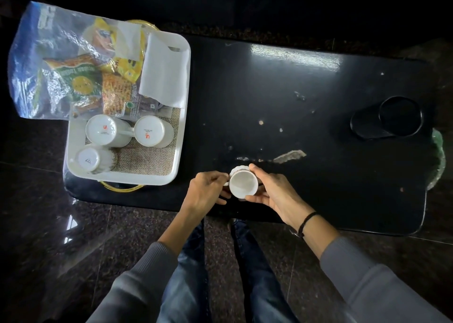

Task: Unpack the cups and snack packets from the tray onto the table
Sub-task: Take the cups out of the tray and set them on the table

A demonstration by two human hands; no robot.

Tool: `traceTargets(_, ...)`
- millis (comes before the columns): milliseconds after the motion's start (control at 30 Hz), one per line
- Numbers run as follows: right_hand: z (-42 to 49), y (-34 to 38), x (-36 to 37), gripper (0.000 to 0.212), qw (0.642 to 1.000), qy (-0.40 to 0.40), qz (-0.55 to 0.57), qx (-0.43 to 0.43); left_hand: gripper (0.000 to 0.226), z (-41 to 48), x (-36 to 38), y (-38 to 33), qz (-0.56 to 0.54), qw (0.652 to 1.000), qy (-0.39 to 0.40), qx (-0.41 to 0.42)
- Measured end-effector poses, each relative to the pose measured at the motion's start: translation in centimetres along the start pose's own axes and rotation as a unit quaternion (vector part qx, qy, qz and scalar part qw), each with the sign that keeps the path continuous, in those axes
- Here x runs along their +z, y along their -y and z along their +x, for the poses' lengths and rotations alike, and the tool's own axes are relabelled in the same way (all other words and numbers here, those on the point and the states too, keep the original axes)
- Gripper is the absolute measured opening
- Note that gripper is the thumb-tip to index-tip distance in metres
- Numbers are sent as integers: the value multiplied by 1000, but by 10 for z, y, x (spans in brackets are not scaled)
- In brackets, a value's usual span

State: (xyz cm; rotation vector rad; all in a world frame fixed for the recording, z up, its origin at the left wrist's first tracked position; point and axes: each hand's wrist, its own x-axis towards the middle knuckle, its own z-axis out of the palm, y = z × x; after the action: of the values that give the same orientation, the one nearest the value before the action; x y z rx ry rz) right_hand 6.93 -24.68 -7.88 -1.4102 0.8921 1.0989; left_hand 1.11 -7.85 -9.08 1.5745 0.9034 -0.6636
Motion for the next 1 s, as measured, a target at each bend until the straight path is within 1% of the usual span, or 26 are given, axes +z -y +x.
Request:
traceTargets(167, 0, 3, 1, 29, 1000, -4, -25, 1, 21, 1, 0, -3, 6, 1000, -6, 9)
traceTargets(233, -1, 4, 1, 31, 998, -16, -55, 0, 22, 2, -1, -4, 13, 1000, -5, 6)
traceTargets(300, -2, 5, 2, 35, 993, -45, -107, -13, 23, 2, -2, -5, 25, 1000, -1, 5)
traceTargets(367, -4, 7, 1, 38, 976, -94, -191, -52, 24, 1, -3, -9, 42, 999, 3, 7)
traceTargets(433, -6, 10, 0, 38, 946, -142, -272, -104, 27, -1, -6, -12, 60, 998, 8, 9)
traceTargets(467, -7, 11, 0, 36, 935, -158, -291, -127, 30, -2, -7, -14, 71, 997, 7, 9)
traceTargets(567, -9, 18, 4, 27, 919, -176, -304, -181, 36, -7, -10, -19, 123, 992, -13, 13)
traceTargets(667, -13, 24, 15, 22, 897, -187, -331, -227, 35, -13, -17, -24, 173, 984, -38, 12)
traceTargets(767, -15, 31, 31, 23, 875, -184, -365, -259, 32, -18, -28, -29, 192, 980, -58, 16)
traceTargets(867, -20, 37, 52, 24, 856, -169, -396, -286, 28, -24, -44, -32, 196, 976, -81, 43)
traceTargets(1000, -25, 40, 88, 23, 862, -109, -396, -296, 20, -30, -79, -31, 142, 977, -121, 101)
